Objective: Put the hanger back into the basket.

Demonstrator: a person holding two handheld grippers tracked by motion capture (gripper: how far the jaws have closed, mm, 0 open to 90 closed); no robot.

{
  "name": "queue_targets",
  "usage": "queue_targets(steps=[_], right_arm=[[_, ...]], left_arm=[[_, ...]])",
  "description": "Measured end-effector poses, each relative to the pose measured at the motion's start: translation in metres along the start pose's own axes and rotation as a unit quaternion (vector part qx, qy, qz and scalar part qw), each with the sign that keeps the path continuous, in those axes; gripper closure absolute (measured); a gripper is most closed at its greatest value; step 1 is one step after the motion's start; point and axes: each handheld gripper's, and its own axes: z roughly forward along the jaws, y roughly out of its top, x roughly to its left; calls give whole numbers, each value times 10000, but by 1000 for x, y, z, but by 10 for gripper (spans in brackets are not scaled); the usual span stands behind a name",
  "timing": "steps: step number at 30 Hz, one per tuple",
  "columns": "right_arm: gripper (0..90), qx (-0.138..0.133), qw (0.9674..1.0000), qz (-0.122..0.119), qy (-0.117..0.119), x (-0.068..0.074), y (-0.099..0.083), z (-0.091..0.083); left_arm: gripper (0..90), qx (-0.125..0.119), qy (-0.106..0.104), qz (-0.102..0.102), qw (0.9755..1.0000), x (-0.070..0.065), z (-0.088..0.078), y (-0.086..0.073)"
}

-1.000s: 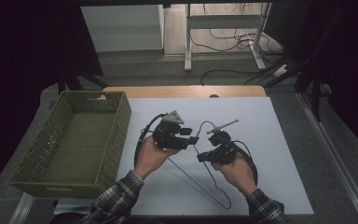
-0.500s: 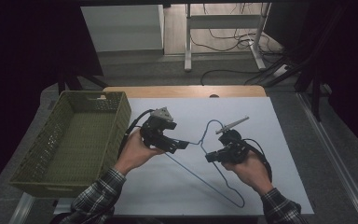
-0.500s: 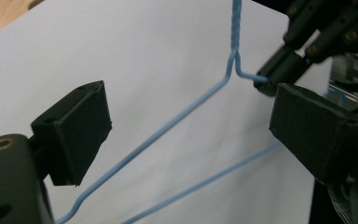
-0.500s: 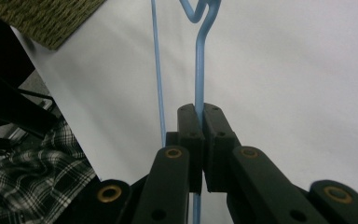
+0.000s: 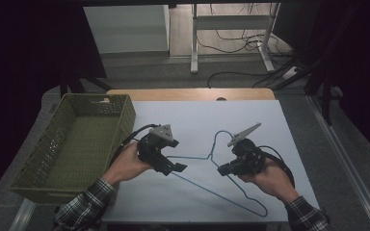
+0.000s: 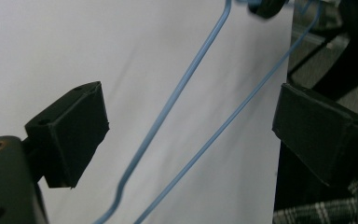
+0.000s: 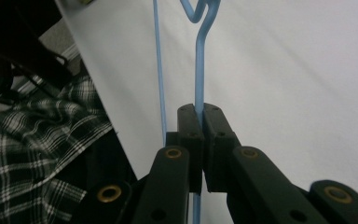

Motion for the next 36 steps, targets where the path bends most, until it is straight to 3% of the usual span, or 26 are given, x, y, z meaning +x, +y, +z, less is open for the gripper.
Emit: queue_targets(steps=[5,7,8,9,12,13,16,19,20,24,27,32,36], right_arm=[[878,119,9998,-127,47,4,1,-1],[878,157,9997,-184,67,6,1,0],[878,166,9996,-226,71,7,2,0],[878,205,9993,-279,122,8,2,1],[877,253,9990,-341,155,9,3,2],[877,253,9990,-341,155,9,3,2],[877,301,9985,-412,203,11,4,3],[877,317,9980,-487,244,12,5,4],[877,323,9980,-477,264,12,5,4],[877,367,9970,-592,325,14,7,5],[873,478,9964,-634,290,12,7,6],[858,394,9953,-787,400,11,7,4],[804,376,9953,-786,425,9,9,2]], left_arm=[[72,273,-119,112,9995,1,6,-2],[123,290,-156,123,9994,1,8,-1],[160,280,-141,185,9993,0,8,0],[303,352,-265,307,9986,0,10,3],[443,412,-382,357,9978,0,12,6],[443,440,-449,383,9973,0,12,7],[562,559,-624,367,9958,0,16,11],[646,727,-845,462,9927,2,20,15],[663,691,-858,373,9932,0,22,15],[796,933,-1024,555,9888,-2,27,18],[866,952,-1237,672,9855,-4,26,17],[872,761,-1392,479,9862,-5,20,15],[873,631,-1296,558,9880,-8,14,15]])
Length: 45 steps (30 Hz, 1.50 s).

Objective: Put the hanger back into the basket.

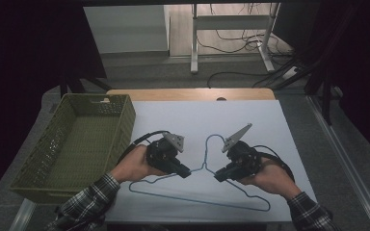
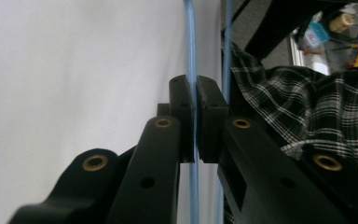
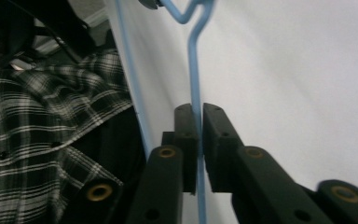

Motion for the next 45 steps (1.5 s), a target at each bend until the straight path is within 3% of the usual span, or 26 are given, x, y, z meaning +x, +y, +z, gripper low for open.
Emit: queue_targets(steps=[1,3,4,6,7,8,9,11,17,19,20,21,23,26,27,29,34,37,45], right_arm=[[776,-39,10000,-20,-66,0,0,-1],[650,-72,9998,-40,-205,-1,0,-3],[650,-72,9998,-40,-205,-1,0,-3],[574,-170,9993,-8,-330,-2,0,-6],[534,-211,9991,6,-369,-2,-1,-7],[488,-262,9987,45,-433,-3,-2,-9],[421,-312,9979,93,-568,-5,-4,-12],[393,-325,9976,93,-610,-5,-5,-13],[175,-694,9919,335,-1008,-13,-13,-24],[116,-845,9879,462,-1218,-14,-18,-29],[116,-845,9879,462,-1218,-14,-18,-29],[99,-873,9870,498,-1258,-14,-20,-31],[76,-969,9833,553,-1441,-13,-23,-34],[47,-1084,9786,681,-1609,-14,-29,-41],[42,-1093,9781,694,-1630,-15,-29,-42],[33,-1111,9767,726,-1687,-15,-30,-44],[15,-1216,9721,787,-1847,-15,-34,-51],[6,-1281,9687,843,-1954,-16,-39,-54],[4,-1299,9670,946,-1978,-18,-50,-48]], left_arm=[[873,-18,-75,-2,10000,0,-1,0],[874,-78,33,-42,10000,-1,-4,0],[874,-101,3,-66,9999,0,-5,-1],[874,-147,22,-124,9998,1,-8,-3],[874,-189,126,-165,9996,1,-9,-4],[874,-175,62,-189,9996,1,-10,-4],[874,-142,155,-96,9997,2,-13,-5],[874,-195,175,-216,9994,2,-14,-7],[874,-469,404,-547,9966,2,-32,-13],[873,-527,515,-563,9957,1,-39,-15],[873,-555,520,-646,9950,1,-43,-16],[873,-596,683,-658,9937,0,-49,-18],[874,-696,753,-758,9918,0,-59,-21],[874,-908,917,-909,9875,1,-73,-27],[874,-950,897,-976,9866,2,-75,-28],[873,-1041,1052,-1125,9826,3,-83,-31],[873,-1254,1413,-1489,9706,6,-102,-38],[874,-1329,1612,-1590,9649,7,-116,-43],[873,-1490,2244,-1811,9459,2,-159,-65]])
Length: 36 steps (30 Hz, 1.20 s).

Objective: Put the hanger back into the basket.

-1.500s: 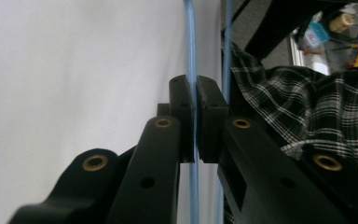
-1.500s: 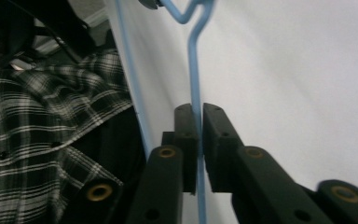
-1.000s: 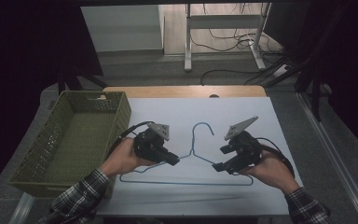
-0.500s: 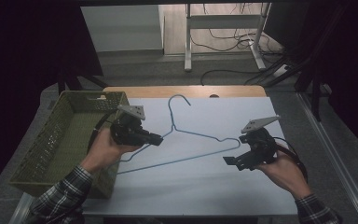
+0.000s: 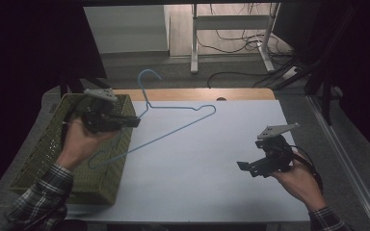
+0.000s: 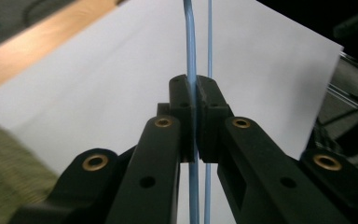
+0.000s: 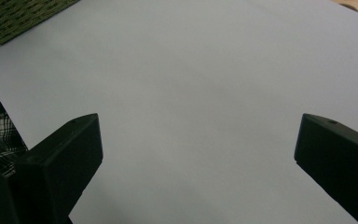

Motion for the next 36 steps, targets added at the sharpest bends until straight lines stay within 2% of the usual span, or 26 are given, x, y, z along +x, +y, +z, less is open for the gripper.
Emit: queue_targets(steps=[7,12,16,20,26,27,31,33,34,36], right_arm=[[6,11,10000,98,-9,-1,-9,6],[5,11,9999,120,-7,2,-15,11],[4,9,9999,128,31,5,-20,16],[2,-15,9999,125,35,11,-25,21],[2,-74,9999,136,51,16,-29,21],[2,-104,9998,147,55,16,-30,20],[2,-182,9996,189,85,18,-34,19],[2,-205,9995,232,88,18,-37,18],[2,-213,9994,237,100,18,-37,18],[2,-241,9993,279,111,18,-40,18]], left_arm=[[873,-106,415,-223,9988,18,-34,-16],[874,-119,790,-409,9960,31,-56,-35],[874,-159,1122,-600,9917,45,-72,-57],[873,-239,1345,-901,9865,59,-83,-80],[873,-222,1724,-1246,9769,79,-94,-112],[873,-228,1751,-1290,9758,82,-95,-115],[873,-166,1988,-1455,9690,94,-96,-133],[873,-88,2020,-1517,9675,99,-94,-139],[873,-51,2096,-1532,9657,101,-91,-144],[873,-62,2041,-1618,9655,104,-87,-150]])
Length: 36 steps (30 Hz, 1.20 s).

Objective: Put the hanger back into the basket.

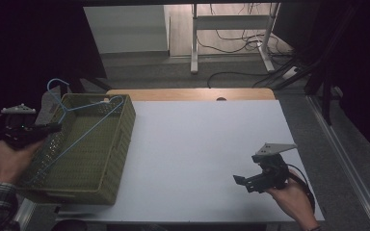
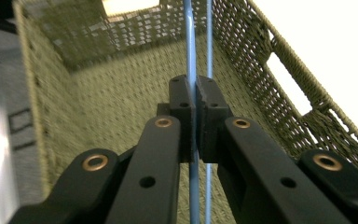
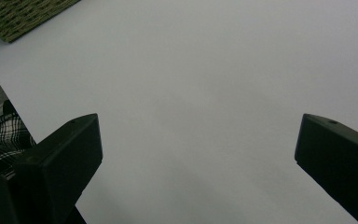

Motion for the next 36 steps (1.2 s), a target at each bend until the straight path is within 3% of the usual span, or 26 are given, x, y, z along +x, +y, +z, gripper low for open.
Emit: queue_targets(steps=[13,15,18,22,25,28,30,36], right_arm=[[2,75,9999,98,62,2,-10,5],[2,85,9999,122,58,2,-12,5],[2,79,9998,149,59,2,-16,5],[0,17,9998,198,-12,3,-20,3],[0,-77,9997,233,-48,6,-22,0],[0,-227,9993,259,-159,9,-25,-5],[0,-310,9989,280,-233,10,-28,-8],[0,-497,9973,310,-434,9,-38,-17]], left_arm=[[853,432,-187,-177,9987,-4,49,-24],[700,313,-87,-232,9992,-5,47,-25],[528,115,-248,-268,9993,-10,36,-25],[241,-238,-676,-48,9974,-36,23,-26],[90,-301,-910,202,9952,-65,19,-29],[19,-334,-1017,438,9933,-93,18,-36],[19,-372,-1096,627,9913,-112,16,-43],[0,-515,-1410,817,9853,-143,12,-58]])
